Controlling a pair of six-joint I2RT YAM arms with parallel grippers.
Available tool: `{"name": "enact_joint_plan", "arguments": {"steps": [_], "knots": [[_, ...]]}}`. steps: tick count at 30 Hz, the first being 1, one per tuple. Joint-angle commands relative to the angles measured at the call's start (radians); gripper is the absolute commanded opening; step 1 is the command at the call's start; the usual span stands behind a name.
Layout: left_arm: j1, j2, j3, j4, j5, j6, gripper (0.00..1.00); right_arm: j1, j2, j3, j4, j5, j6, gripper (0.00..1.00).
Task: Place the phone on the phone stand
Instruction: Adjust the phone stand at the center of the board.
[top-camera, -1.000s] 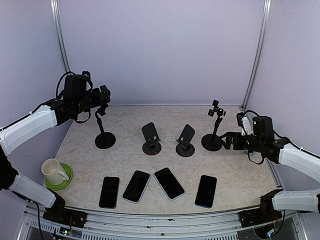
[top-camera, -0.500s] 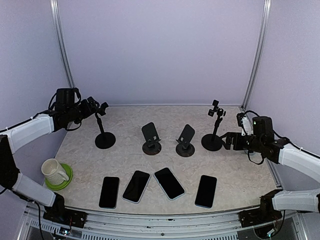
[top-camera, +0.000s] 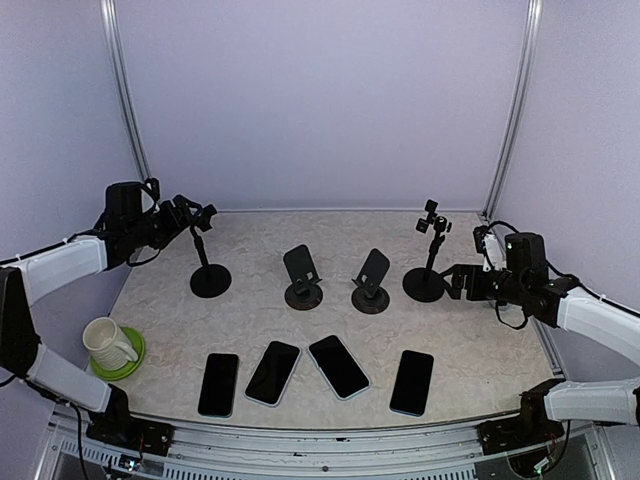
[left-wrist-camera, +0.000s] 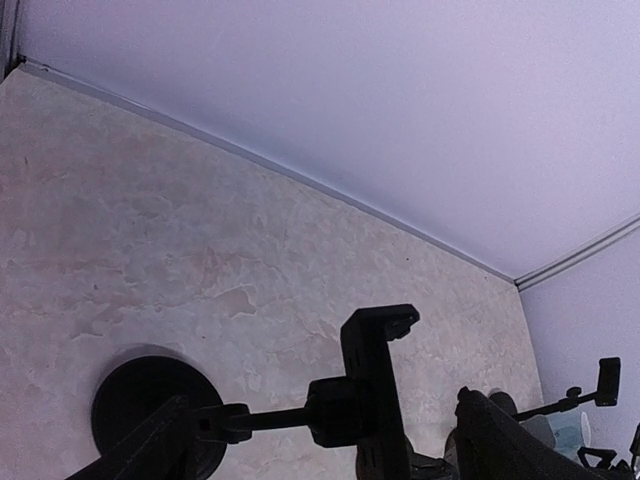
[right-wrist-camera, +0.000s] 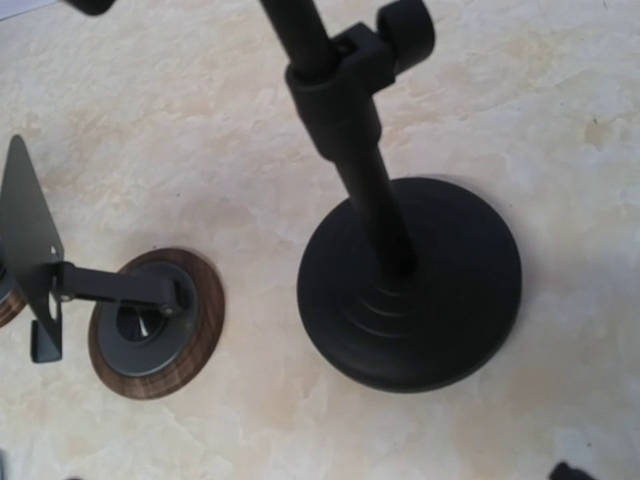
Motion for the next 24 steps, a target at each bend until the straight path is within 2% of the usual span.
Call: {"name": "enact_joint_plan", "arguments": {"steps": [1,7,12,17,24], "knots": [[0.002,0.042,0.072,0.000,0.067,0.071,0.86,0.012,0.004,-0.012,0.016,0.007,0.000,1.00],[0.004,0.115,0.138,-0.046,0.054,0.158,0.82,0.012,0.009,-0.005,0.014,0.005,0.000,1.00],[-0.004,0.152,0.165,-0.047,0.100,0.165,0.75,0.012,0.011,-0.004,0.010,0.004,-0.003,1.00],[-0.035,0.154,0.187,-0.067,0.058,0.190,0.70,0.013,0.015,-0.004,0.014,0.004,-0.004,1.00],[-0.065,0.177,0.237,-0.113,0.024,0.221,0.53,0.012,0.023,-0.002,0.014,0.002,-0.005,1.00]]}}
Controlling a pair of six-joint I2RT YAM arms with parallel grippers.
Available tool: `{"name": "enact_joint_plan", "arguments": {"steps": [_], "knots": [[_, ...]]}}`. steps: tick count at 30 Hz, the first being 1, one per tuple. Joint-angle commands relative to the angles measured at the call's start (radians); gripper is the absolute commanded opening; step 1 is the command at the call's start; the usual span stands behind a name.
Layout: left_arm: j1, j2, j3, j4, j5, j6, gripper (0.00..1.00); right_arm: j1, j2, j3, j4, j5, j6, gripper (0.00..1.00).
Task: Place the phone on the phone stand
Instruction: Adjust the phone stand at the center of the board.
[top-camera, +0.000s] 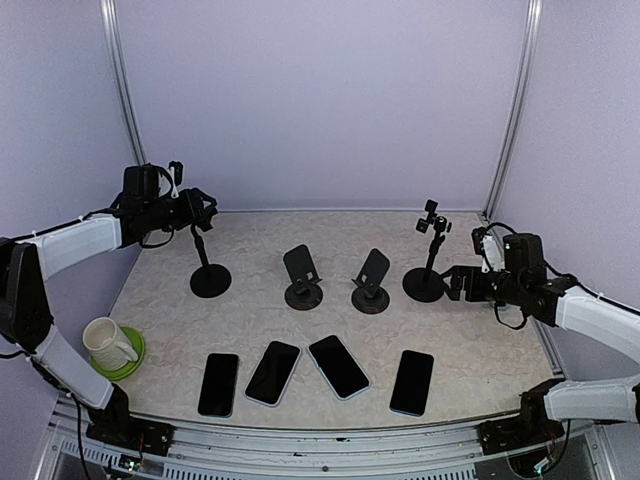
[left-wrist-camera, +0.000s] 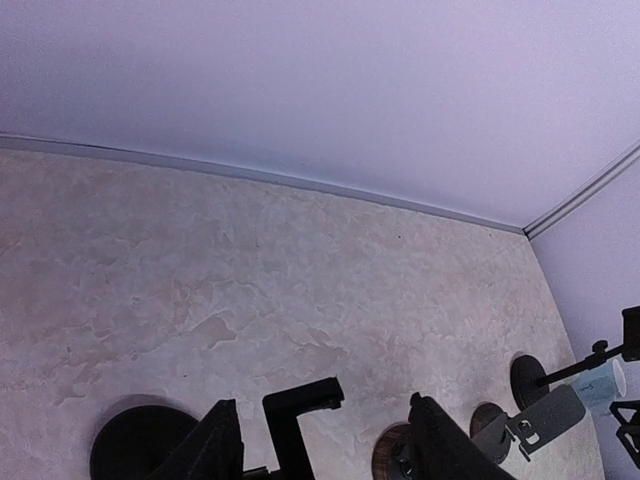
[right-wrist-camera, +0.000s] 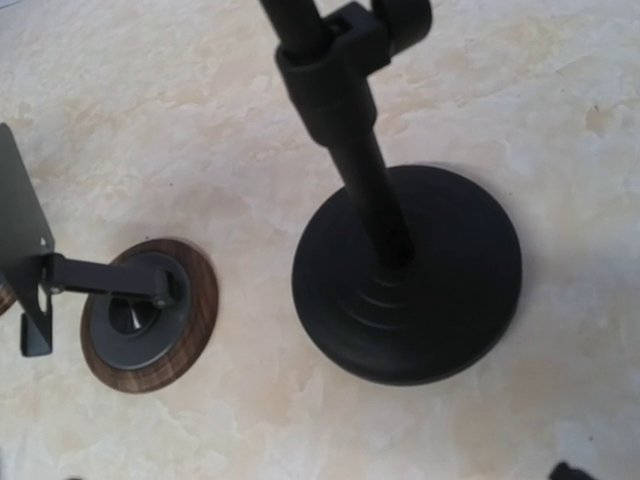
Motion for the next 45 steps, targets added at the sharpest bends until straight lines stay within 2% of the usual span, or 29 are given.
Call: {"name": "enact_joint_plan", "arguments": {"steps": [1,9,16,31,36,45], "knots": [[-0.017,0.023,0.043,-0.043,-0.032,0.038,0.50,0.013,0.003,0.000,0.013,0.003,-0.005,1.00],[-0.044,0.042,0.080,-0.119,-0.134,0.060,0.43,0.012,0.001,-0.002,0.013,0.004,-0.006,1.00],[-0.050,0.046,0.092,-0.147,-0.161,0.060,0.38,0.013,0.000,-0.006,0.014,0.003,-0.004,1.00],[-0.057,0.092,0.131,-0.197,-0.139,0.102,0.32,0.012,-0.010,-0.021,0.016,0.007,-0.001,1.00],[-0.056,0.092,0.134,-0.199,-0.139,0.102,0.24,0.012,-0.011,-0.028,0.020,0.008,0.000,1.00],[-0.065,0.074,0.146,-0.170,-0.146,0.090,0.20,0.012,-0.015,-0.032,0.023,0.009,0.000,1.00]]}}
